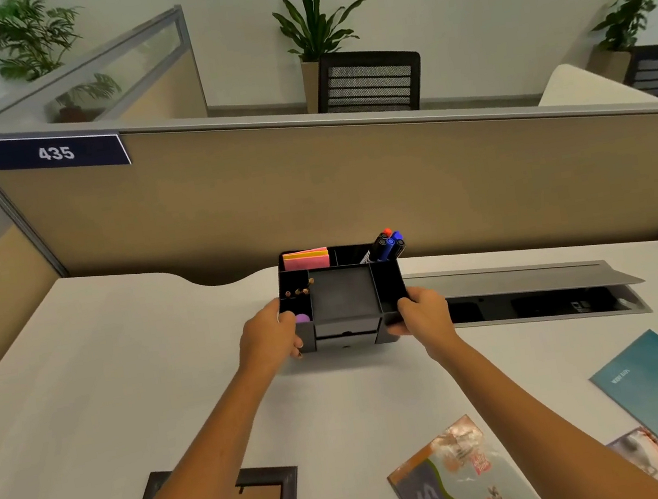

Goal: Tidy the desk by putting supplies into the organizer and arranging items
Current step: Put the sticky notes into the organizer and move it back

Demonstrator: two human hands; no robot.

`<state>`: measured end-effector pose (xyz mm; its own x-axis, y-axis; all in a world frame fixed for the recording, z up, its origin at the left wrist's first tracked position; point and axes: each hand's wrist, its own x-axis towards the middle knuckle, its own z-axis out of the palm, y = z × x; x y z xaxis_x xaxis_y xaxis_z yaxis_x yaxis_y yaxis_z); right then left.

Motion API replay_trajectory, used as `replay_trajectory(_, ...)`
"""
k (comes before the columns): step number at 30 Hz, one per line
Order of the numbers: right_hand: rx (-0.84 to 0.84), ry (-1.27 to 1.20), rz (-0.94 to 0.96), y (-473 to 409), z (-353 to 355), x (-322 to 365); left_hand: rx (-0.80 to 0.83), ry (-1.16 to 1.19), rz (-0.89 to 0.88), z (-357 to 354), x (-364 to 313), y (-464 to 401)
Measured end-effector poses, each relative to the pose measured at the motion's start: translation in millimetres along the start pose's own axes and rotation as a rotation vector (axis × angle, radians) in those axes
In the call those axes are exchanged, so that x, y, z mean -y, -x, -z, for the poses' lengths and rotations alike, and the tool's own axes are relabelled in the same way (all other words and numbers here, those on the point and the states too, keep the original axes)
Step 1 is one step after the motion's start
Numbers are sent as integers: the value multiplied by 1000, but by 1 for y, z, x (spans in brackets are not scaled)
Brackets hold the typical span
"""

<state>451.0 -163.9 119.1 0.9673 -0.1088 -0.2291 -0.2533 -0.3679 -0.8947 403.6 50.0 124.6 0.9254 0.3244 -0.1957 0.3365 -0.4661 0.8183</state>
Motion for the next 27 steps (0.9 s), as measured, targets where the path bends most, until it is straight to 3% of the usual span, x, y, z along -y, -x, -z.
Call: replay_trajectory(27,-9,-103,-74,-31,-13,-22,-40,22,27,-17,22,-43)
